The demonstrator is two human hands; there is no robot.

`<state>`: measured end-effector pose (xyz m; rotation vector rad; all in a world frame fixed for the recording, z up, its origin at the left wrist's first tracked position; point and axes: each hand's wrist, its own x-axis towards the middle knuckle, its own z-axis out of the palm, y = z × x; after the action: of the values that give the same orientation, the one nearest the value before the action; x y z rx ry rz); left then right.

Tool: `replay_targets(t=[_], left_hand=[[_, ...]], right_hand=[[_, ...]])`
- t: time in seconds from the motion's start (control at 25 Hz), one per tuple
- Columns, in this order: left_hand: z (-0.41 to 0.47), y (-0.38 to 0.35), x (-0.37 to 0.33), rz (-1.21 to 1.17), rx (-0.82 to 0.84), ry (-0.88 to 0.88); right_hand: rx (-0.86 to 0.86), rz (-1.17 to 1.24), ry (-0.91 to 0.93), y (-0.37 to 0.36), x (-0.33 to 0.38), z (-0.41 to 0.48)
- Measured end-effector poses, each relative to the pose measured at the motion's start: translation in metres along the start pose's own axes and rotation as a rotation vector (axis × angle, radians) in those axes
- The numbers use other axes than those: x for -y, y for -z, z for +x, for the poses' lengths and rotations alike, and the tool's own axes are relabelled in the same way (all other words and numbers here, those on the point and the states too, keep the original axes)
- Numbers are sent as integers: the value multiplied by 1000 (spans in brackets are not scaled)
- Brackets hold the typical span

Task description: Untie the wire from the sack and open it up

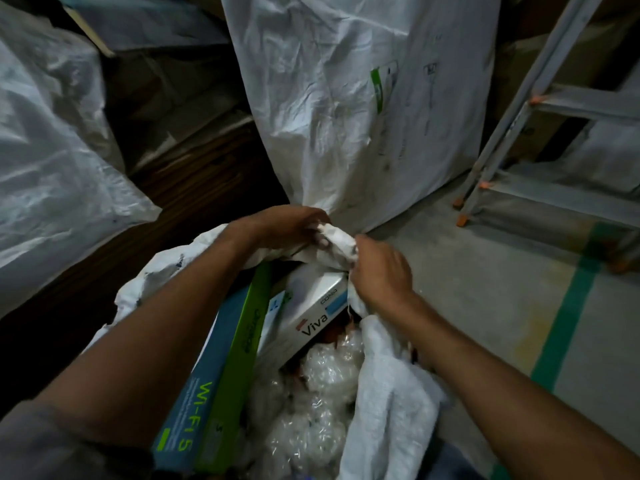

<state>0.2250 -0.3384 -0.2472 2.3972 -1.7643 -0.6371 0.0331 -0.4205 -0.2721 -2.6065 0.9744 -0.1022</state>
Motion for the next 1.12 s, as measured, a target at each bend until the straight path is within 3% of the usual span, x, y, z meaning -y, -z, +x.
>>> replay_targets(t=[0.12, 0.24, 0.32, 0.44, 0.48, 0.56, 0.68, 0.84, 1.0, 1.12], left_hand=[[-20, -17, -7, 549, -250, -186], [-24, -32, -10, 676, -176, -225], [-16, -29, -6, 587, -208, -135], [1, -18, 0, 492, -225, 47], [6, -20, 3, 470, -198, 81], [11, -26, 11, 410, -195, 131], [10, -32, 16, 343, -291, 103], [-18, -19, 13, 374, -305, 74], [-83, -6, -14, 284, -323, 202], [-140, -4, -47, 216, -369, 305]], right_hand=[[256, 403, -161, 10, -29, 26], [478, 675, -362, 12, -40, 41], [395, 515, -330, 12, -30, 37], [-55, -41, 17, 7, 5, 0], [-129, -130, 140, 2, 15, -18], [-124, -200, 210, -8, 19, -38], [-30, -222, 114, -7, -3, -27], [34, -178, 146, 6, -6, -25], [70, -126, 175, 22, -6, -47], [2, -119, 201, 43, -3, -77]])
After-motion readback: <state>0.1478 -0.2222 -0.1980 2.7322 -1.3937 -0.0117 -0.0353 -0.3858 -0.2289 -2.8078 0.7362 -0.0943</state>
